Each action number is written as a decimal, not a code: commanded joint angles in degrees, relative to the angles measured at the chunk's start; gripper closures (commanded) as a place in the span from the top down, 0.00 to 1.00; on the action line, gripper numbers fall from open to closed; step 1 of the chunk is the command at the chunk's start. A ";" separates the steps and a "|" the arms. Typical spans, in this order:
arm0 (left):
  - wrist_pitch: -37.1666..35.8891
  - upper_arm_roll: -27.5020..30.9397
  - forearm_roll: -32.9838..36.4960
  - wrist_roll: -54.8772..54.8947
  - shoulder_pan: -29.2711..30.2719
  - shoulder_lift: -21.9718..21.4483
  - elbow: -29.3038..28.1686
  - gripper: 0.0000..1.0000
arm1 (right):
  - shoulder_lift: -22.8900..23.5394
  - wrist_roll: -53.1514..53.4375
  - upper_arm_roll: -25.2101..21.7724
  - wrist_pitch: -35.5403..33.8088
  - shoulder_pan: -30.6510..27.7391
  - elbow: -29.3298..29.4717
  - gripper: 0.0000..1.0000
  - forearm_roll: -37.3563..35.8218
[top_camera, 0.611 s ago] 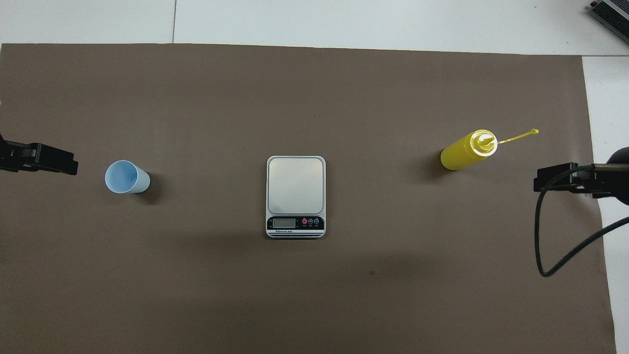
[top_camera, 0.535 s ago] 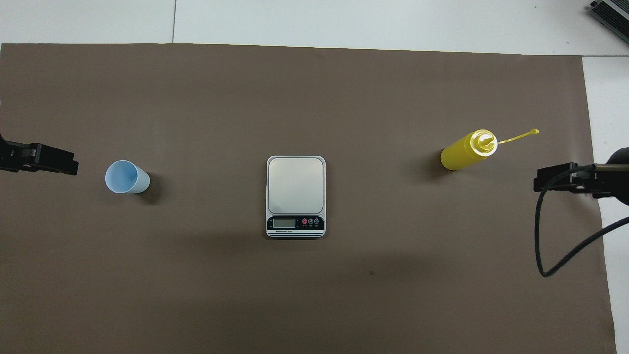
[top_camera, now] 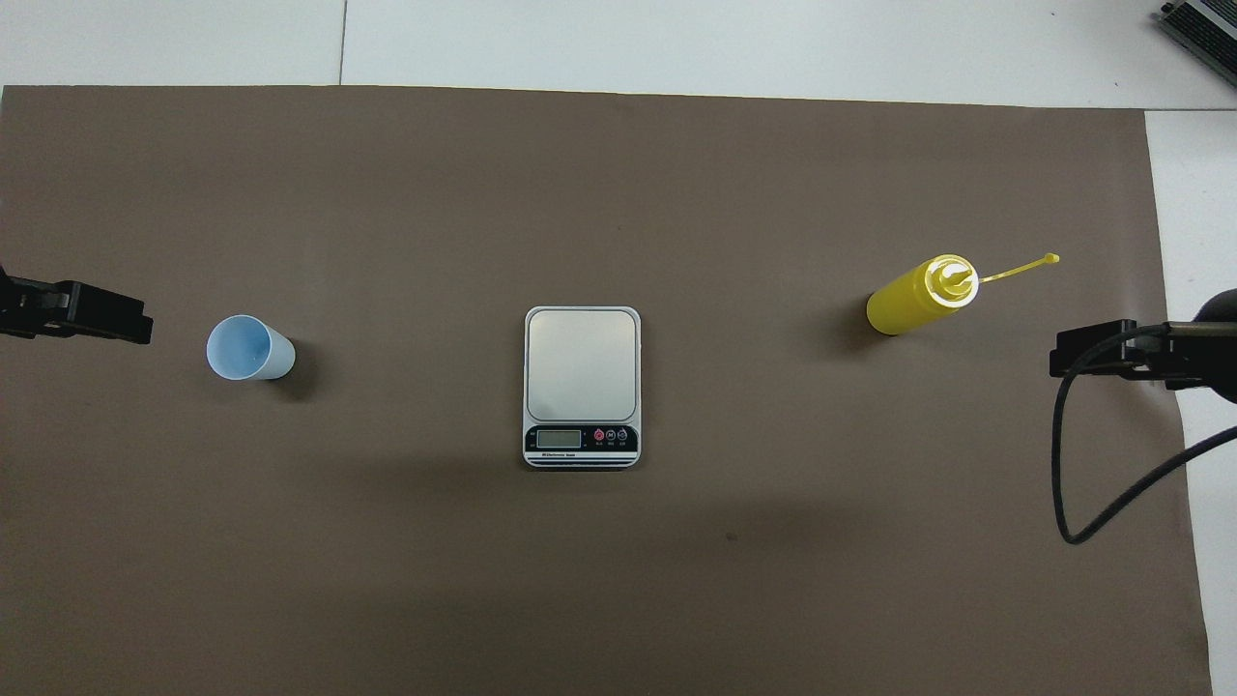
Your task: Pour seasoning into cup on scale with both arms
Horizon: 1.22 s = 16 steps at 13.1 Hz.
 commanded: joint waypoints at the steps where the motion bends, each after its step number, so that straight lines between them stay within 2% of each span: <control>1: 1.76 0.45 1.15 0.55 -0.11 -2.08 -3.03 1.00 | -0.97 -1.19 0.09 0.46 -0.83 -0.99 1.00 0.96; 3: 5.18 0.45 1.15 0.29 -0.11 -2.70 -5.31 1.00 | -0.97 -1.18 0.00 0.38 -0.92 -0.99 1.00 0.96; 5: 5.98 0.45 1.15 0.29 -0.11 -1.83 -5.23 1.00 | -0.97 -1.10 0.00 0.11 -1.53 -0.99 1.00 0.96; 8: 8.70 0.71 1.06 0.29 0.06 2.83 -3.39 1.00 | -0.97 -1.01 -0.09 0.11 -1.54 -0.90 1.00 0.96; 10: 10.03 0.72 0.88 0.20 0.94 3.10 -6.09 1.00 | -0.97 -1.10 -0.09 0.11 -1.63 -0.90 1.00 0.96; 12: 14.66 0.89 1.24 0.29 0.94 2.66 -9.88 1.00 | -0.97 -0.92 -0.09 0.20 -1.80 -0.90 1.00 0.96; 16: 15.57 0.89 1.24 1.61 3.31 2.75 -13.05 1.00 | -0.97 -0.83 -0.09 0.20 -1.80 -0.81 1.00 0.96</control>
